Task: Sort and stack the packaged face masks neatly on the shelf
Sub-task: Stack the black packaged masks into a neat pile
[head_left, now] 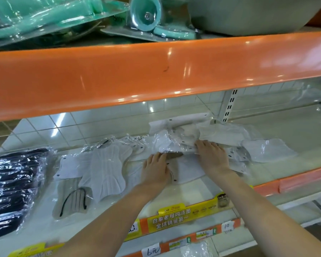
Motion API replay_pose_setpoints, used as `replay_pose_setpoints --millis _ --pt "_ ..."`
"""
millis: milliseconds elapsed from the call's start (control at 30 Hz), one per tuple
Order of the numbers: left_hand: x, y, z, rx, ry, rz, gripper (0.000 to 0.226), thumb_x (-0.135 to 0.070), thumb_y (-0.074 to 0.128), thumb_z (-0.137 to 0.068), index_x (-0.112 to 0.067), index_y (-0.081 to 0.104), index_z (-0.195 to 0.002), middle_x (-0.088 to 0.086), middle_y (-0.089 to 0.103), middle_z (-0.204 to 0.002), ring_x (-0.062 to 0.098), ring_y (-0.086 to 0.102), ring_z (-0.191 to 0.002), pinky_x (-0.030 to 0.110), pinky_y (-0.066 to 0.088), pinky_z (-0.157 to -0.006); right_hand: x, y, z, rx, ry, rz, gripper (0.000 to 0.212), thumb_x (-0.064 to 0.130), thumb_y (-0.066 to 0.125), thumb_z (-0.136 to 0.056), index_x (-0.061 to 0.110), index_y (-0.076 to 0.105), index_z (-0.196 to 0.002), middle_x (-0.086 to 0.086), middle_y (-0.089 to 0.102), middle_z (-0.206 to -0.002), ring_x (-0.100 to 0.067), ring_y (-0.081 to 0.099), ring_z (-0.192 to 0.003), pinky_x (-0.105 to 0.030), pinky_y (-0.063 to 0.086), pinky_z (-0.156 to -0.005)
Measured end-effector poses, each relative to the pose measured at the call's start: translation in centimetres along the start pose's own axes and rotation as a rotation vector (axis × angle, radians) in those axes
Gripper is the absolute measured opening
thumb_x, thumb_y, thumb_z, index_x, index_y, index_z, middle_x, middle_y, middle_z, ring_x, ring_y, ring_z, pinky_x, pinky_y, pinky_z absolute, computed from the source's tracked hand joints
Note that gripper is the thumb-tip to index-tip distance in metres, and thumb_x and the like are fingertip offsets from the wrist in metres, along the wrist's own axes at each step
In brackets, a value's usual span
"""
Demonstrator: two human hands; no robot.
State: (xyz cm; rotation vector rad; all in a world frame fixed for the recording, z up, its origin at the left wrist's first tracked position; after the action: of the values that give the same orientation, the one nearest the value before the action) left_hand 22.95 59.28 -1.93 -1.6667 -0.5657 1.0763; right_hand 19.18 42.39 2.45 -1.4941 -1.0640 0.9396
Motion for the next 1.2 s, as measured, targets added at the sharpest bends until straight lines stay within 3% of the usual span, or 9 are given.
replay_pose_setpoints --millis 167,333,400,500,700,833,967,1100,1200 --pt "-0.2 -2.2 -0.2 -0.124 -0.086 0.127 0.034 -0.014 0.043 -0.094 -0.015 0.05 -0.127 0.008 0.05 -0.121 0.027 0.045 -0.116 0.035 0.038 -0.092 -1.4 -2.3 -0.4 -0.04 0.06 -0.17 0.022 0.026 0.038 -0.101 0.017 0.054 -0.113 -0.005 0.063 -0.11 -0.032 0.06 -0.099 -0.032 0.036 -0.065" --pt "-1.4 -3.1 -0.6 -0.068 -0.217 0.938 0.023 -0.04 0.045 -0.097 -0.021 0.058 -0.092 0.004 0.06 -0.096 0.023 0.059 -0.094 0.042 0.049 -0.086 -1.1 -3.4 0.4 -0.055 0.082 -0.351 0.021 0.029 0.042 -0.1 0.015 0.055 -0.107 -0.009 0.065 -0.098 -0.035 0.06 -0.09 -0.034 0.033 -0.062" --pt "-2.6 -3.3 -0.4 0.008 -0.241 1.211 0.026 -0.045 0.046 -0.096 -0.024 0.059 -0.104 0.005 0.062 -0.112 0.022 0.061 -0.106 0.043 0.054 -0.087 -0.1 -3.7 1.0 -0.052 0.053 -0.397 0.02 0.03 0.043 -0.099 0.015 0.055 -0.106 -0.009 0.064 -0.095 -0.035 0.06 -0.089 -0.034 0.033 -0.062" --pt "-3.7 -3.7 -0.7 0.079 -0.209 1.417 0.063 -0.056 0.049 -0.082 -0.007 0.054 -0.123 0.015 0.066 -0.115 0.028 0.064 -0.106 0.049 0.053 -0.089 2.0 -3.7 2.1 -0.063 -0.017 -0.424 0.022 0.03 0.045 -0.098 0.018 0.056 -0.112 -0.006 0.065 -0.101 -0.033 0.06 -0.093 -0.035 0.036 -0.064" --pt "-1.1 -4.1 -0.8 -0.028 -0.363 1.468 0.05 -0.044 0.05 -0.095 0.0 0.056 -0.117 0.023 0.066 -0.102 0.029 0.067 -0.093 0.041 0.058 -0.075 5.0 -2.7 3.5 -0.054 -0.134 -0.588 0.062 0.058 0.022 -0.09 0.022 0.057 -0.125 0.003 0.063 -0.118 -0.024 0.056 -0.107 -0.037 0.046 -0.082" --pt "0.8 -4.2 -0.4 -0.07 -0.428 1.47 0.039 -0.03 0.031 -0.102 -0.006 0.062 -0.109 0.02 0.07 -0.097 0.027 0.069 -0.085 0.038 0.057 -0.073 5.8 -2.1 3.5 -0.016 -0.146 -0.506 0.08 0.069 0.008 -0.079 0.026 0.048 -0.134 0.007 0.052 -0.136 -0.019 0.045 -0.122 -0.033 0.035 -0.099" --pt "3.0 -4.5 0.3 -0.179 -0.51 1.471 0.035 -0.026 0.035 -0.1 -0.006 0.063 -0.108 0.017 0.072 -0.093 0.026 0.071 -0.08 0.04 0.057 -0.073 6.0 -0.9 3.1 0.126 -0.14 -0.442 0.093 0.075 -0.001 -0.069 0.032 0.032 -0.144 0.006 0.028 -0.153 -0.019 0.023 -0.141 -0.037 0.02 -0.113" --pt "5.3 -5.5 0.9 -0.258 -0.552 1.467 0.031 -0.025 0.031 -0.103 -0.009 0.058 -0.106 0.013 0.069 -0.09 0.025 0.068 -0.079 0.034 0.055 -0.06 5.3 0.0 3.0 0.238 -0.139 -0.555 0.088 0.075 -0.002 -0.073 0.036 0.031 -0.145 0.006 0.016 -0.158 -0.015 0.007 -0.145 -0.037 0.009 -0.115" --pt "7.7 -6.5 1.8 -0.349 -0.589 1.416 0.027 -0.022 0.035 -0.102 -0.008 0.058 -0.1 0.01 0.063 -0.08 0.022 0.063 -0.074 0.03 0.052 -0.058 4.5 0.8 2.6 0.266 -0.113 -0.423 0.06 0.063 0.022 -0.092 0.034 0.029 -0.144 0.005 0.011 -0.157 -0.021 0.006 -0.144 -0.039 0.01 -0.114"
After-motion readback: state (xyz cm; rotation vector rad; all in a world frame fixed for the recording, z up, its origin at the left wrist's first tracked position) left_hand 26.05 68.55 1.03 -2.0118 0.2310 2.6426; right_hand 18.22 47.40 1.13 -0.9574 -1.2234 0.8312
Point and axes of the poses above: each hand's wrist, its own z-axis away from the middle knuckle, its own y-axis out of the palm, x = y × z, the point moved 8 cm from there along -z, towards the middle knuckle
